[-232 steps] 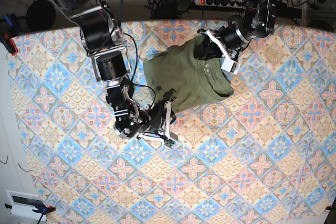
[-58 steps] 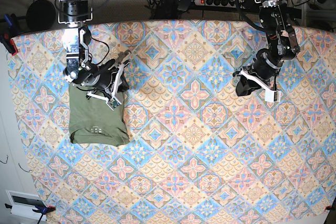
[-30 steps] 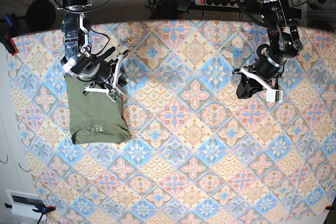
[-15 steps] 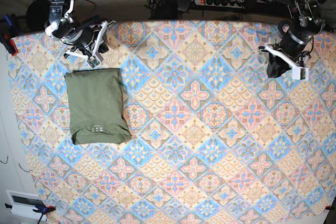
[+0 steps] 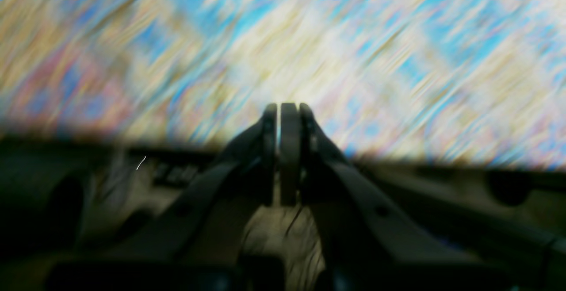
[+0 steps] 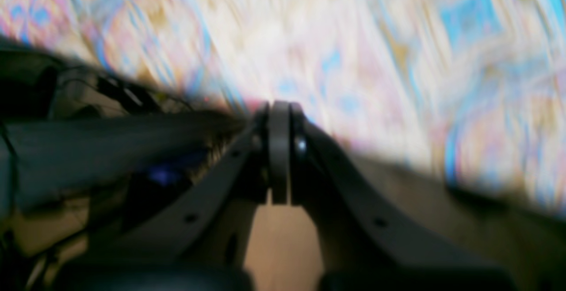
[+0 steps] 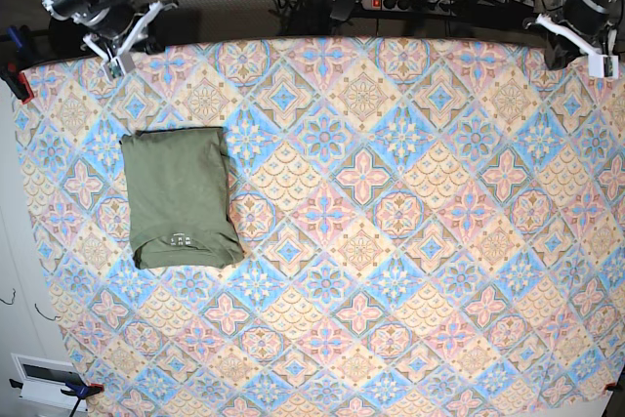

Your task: Layout the t-shirt on the table in an organized manner, then fold the t-shirt properly

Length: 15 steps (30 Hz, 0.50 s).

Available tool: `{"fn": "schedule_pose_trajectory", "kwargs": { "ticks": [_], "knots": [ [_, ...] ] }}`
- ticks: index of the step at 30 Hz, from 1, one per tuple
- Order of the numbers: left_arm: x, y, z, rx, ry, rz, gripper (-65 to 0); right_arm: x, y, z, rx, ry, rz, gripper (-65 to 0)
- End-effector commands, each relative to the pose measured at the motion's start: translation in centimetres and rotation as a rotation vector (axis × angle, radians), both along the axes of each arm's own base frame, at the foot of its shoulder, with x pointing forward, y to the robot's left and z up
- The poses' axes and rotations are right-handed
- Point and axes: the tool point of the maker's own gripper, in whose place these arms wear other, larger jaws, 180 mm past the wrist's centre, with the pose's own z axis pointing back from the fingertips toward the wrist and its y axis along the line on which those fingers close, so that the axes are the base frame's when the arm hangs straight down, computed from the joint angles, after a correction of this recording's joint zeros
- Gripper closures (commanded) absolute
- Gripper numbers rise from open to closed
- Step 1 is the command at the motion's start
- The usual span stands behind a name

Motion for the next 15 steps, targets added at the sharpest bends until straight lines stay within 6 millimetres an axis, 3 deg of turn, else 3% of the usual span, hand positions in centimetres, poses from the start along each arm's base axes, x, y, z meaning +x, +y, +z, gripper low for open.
{"fn": "schedule_pose_trajectory", "kwargs": {
  "ticks": [1, 9, 12, 15],
  "knots": [
    [-0.4, 0.2, 0.6, 0.009, -0.004, -0.008, 0.0, 0.9, -0.1, 0.9, 0.009, -0.05, 0.001, -0.7],
    [-7.5, 0.0, -2.0, -0.029, 0.185, 0.068, 0.0, -5.5, -2.8, -1.5, -0.117, 0.15, -0.002, -0.7],
    [-10.1, -0.2, -5.2, -0.051, 0.291, 0.086, 0.0, -8.1, -2.9, -3.5, -0.131, 0.243, -0.02, -0.7],
    [-11.0, -0.8, -9.4, -0.062, 0.331, 0.086, 0.0, -11.8, -2.6, -6.4, -0.118, 0.38, -0.017, -0.7]
  ]
}}
